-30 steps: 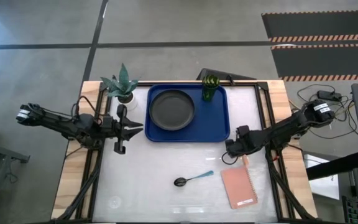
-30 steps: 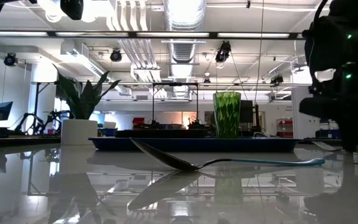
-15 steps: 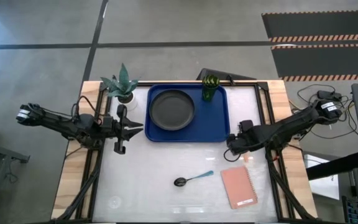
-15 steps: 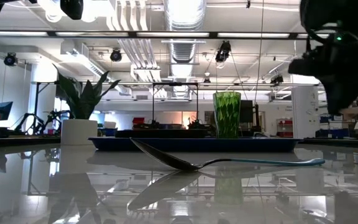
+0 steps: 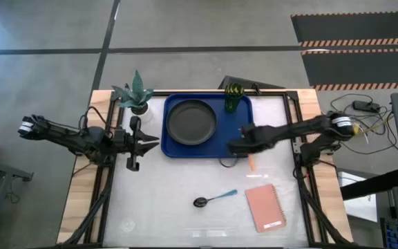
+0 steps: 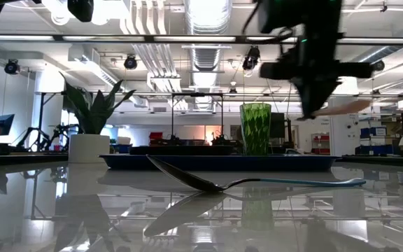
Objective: Pick and place plate/cup/fork/spoon on tray
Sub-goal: Put the orange fork to the bottom of the green cup on the blue tray
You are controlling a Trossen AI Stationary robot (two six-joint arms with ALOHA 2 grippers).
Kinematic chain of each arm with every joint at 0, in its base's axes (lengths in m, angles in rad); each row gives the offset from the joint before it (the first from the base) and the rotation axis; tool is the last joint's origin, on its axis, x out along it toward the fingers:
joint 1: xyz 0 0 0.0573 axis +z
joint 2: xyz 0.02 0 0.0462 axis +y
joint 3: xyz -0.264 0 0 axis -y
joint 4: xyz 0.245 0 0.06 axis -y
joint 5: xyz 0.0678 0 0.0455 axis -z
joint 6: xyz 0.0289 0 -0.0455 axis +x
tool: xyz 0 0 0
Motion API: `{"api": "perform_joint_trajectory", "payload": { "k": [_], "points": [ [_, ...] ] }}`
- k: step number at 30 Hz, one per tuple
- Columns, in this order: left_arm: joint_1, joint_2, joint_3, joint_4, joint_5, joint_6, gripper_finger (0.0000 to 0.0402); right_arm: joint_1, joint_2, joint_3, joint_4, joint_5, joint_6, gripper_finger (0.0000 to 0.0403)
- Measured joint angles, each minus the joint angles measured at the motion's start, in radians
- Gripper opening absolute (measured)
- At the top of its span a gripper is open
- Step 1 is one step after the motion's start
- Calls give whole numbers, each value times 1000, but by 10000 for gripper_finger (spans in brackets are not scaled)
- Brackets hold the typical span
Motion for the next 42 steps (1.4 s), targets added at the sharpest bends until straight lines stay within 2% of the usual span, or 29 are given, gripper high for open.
{"api": "perform_joint_trajectory", "payload": {
  "k": [6, 12, 22, 35, 42],
  "points": [
    [0, -2, 0, -1, 0, 0, 54, -132, 164, 129, 64, 1, -242, 13],
    [0, -2, 0, -11, 0, 0, 54, -233, 256, 144, 204, -30, -370, 13],
    [0, -12, 0, -28, 0, 0, 54, -333, 258, 135, 267, -25, -377, 13],
    [0, -17, 0, -39, 0, 0, 54, -337, 243, 29, 282, -35, -340, 13],
    [0, -17, 0, -39, 0, 0, 54, -365, 241, -34, 355, -54, -323, 13]
  ]
}}
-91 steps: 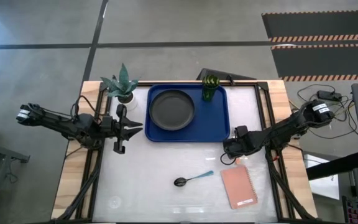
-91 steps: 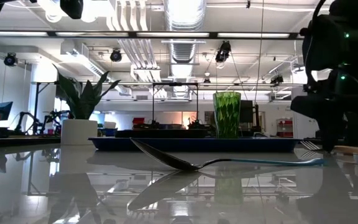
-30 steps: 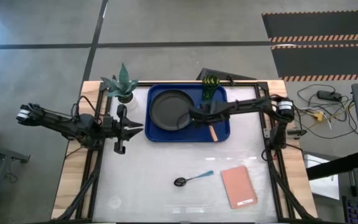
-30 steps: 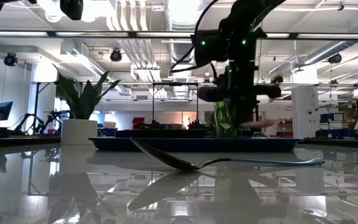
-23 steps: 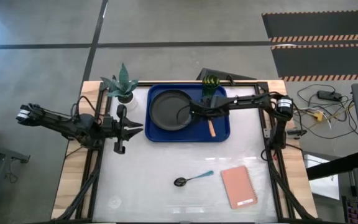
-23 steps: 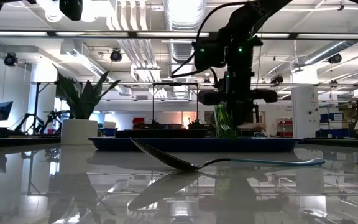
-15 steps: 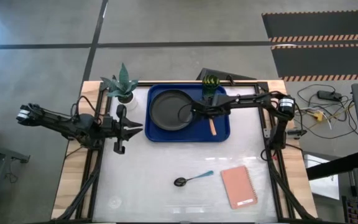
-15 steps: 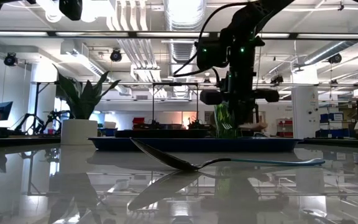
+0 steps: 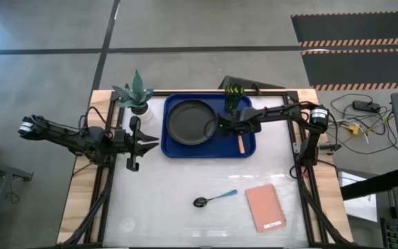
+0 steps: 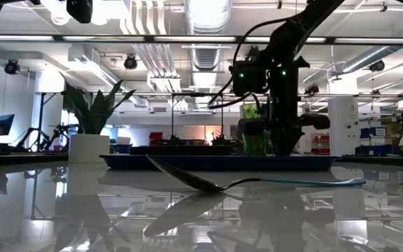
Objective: Pick and place plate/cup/fork/spoon on tray
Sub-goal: Put the orange fork to the bottom of the green cup on the blue tray, then put the blue spoon in between of the black plate and orange fork on the blue tray
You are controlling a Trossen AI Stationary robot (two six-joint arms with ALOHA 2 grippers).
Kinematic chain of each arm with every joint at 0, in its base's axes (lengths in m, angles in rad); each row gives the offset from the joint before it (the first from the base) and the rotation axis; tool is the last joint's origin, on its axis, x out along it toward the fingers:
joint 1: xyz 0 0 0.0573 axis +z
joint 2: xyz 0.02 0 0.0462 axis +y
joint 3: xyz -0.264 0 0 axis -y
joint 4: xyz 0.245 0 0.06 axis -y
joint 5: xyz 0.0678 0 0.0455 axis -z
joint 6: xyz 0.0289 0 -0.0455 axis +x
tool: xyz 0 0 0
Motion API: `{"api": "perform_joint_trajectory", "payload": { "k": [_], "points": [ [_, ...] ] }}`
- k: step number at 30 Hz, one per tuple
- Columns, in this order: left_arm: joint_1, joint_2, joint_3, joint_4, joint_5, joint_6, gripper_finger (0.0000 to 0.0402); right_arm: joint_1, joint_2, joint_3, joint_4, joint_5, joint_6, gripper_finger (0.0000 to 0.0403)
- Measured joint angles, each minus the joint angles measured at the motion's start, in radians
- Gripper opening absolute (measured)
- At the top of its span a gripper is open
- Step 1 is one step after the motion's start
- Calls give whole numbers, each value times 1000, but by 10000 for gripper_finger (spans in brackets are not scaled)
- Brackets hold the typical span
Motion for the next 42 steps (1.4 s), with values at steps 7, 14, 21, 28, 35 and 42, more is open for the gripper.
{"api": "perform_joint_trajectory", "payload": {
  "k": [7, 14, 21, 28, 35, 42],
  "points": [
    [0, 0, 0, 0, 0, 0, 54, -9, 0, -26, 34, -2, 10, 13],
    [0, 0, 0, 1, 0, 0, 54, -9, -1, -28, 32, 1, 12, 34],
    [0, 0, 0, 1, 0, 0, 54, -9, -1, -13, 20, 1, 2, 99],
    [0, 0, 0, 1, 0, 0, 54, -9, -18, 43, -101, 1, -19, 140],
    [0, 0, 0, 1, 0, 1, 54, 53, -108, 115, -196, -22, -74, 141],
    [0, 0, 0, 2, 0, 1, 54, 238, -192, 136, -126, -113, -323, 130]
  ]
}}
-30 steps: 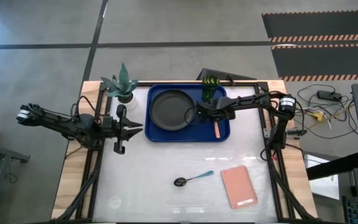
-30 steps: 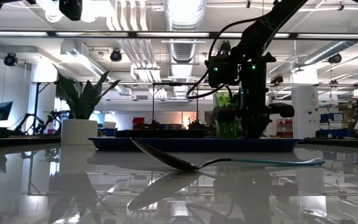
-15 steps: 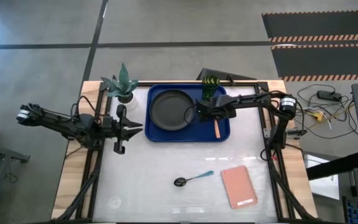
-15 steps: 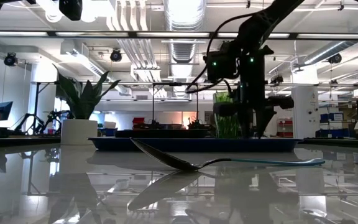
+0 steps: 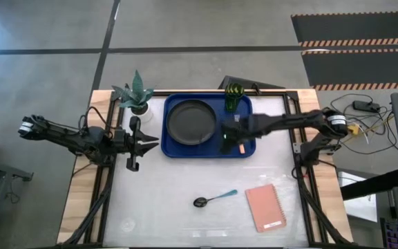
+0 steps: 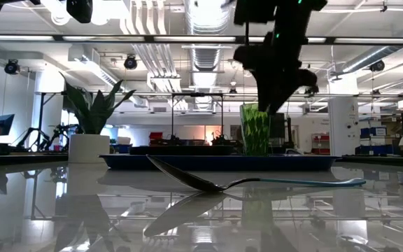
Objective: Pick and place plate/cup/fork/spoon on tray
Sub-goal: Put the blue spoon in between of the black plate and orange fork on the blue tray
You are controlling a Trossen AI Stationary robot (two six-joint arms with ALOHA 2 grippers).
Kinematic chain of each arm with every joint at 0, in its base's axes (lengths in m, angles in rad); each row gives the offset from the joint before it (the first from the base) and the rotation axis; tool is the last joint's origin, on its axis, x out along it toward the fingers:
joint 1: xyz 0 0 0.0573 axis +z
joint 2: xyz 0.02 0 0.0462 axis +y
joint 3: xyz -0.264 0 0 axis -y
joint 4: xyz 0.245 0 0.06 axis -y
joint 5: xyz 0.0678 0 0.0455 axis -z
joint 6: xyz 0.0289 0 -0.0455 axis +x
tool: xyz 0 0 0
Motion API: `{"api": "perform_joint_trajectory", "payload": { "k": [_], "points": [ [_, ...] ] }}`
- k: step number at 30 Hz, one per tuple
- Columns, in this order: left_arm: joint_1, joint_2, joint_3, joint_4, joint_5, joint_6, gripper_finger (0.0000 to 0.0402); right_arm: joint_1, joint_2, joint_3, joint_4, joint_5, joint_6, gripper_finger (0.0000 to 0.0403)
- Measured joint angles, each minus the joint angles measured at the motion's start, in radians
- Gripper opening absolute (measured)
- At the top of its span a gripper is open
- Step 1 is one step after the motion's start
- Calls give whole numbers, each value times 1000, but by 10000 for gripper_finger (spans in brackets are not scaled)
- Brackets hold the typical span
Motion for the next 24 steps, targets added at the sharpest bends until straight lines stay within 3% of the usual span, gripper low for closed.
{"api": "perform_joint_trajectory", "payload": {
  "k": [5, 12, 24],
  "points": [
    [0, 0, 0, 0, 0, 0, 54, 178, 4, -18, 110, 0, -160, 123],
    [0, 1, 0, 4, 0, 0, 54, 359, 66, -25, 301, -2, -223, 116],
    [0, 0, 0, 9, 0, 0, 54, 448, 173, -31, 515, -27, -349, 124]
  ]
}}
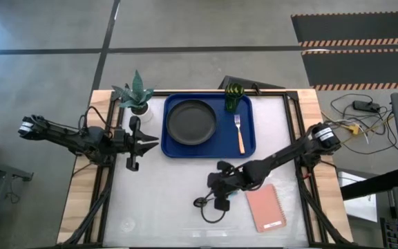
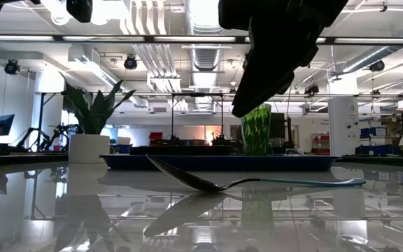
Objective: Pick and place plate/cup/fork/spoon on tray
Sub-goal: Put the blue spoon in between of the black plate and orange fork on the blue tray
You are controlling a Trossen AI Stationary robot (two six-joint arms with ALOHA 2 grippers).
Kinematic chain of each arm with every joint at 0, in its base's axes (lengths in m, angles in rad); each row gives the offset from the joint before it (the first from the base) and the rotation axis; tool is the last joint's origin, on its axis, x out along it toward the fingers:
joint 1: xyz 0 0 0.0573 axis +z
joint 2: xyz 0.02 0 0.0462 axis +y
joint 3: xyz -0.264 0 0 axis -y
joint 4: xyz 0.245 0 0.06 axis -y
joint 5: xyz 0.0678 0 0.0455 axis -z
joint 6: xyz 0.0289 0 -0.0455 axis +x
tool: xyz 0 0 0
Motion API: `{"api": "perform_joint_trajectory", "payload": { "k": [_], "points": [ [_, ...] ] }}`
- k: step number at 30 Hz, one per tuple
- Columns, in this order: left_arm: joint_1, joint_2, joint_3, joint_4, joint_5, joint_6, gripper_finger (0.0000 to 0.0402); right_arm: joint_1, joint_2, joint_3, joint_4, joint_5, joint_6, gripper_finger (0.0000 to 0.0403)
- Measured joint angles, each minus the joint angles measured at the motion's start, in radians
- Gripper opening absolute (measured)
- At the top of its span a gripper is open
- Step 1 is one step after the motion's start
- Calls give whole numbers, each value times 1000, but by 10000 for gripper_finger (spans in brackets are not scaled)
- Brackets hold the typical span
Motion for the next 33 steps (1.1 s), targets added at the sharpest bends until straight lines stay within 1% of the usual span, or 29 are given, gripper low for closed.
{"api": "perform_joint_trajectory", "payload": {
  "k": [4, 8, 12, 23, 27, 33],
  "points": [
    [0, 0, 0, 0, 0, 0, 54, -1, 14, 0, 46, -51, -12, 141],
    [0, 1, 0, 2, 0, 0, 54, 27, 29, 0, 49, -48, -61, 158],
    [0, 2, 0, 1, 0, -1, 54, 56, 60, 0, 67, -43, -87, 164],
    [0, 13, 0, -1, 0, -28, 54, 63, 147, 0, 95, -43, -117, 150],
    [0, 25, 0, -4, 0, -52, 54, 62, 154, 0, 122, -42, -117, 141],
    [0, 35, 0, 2, 0, -54, 54, 62, 169, -6, 115, -32, -114, 125]
  ]
}}
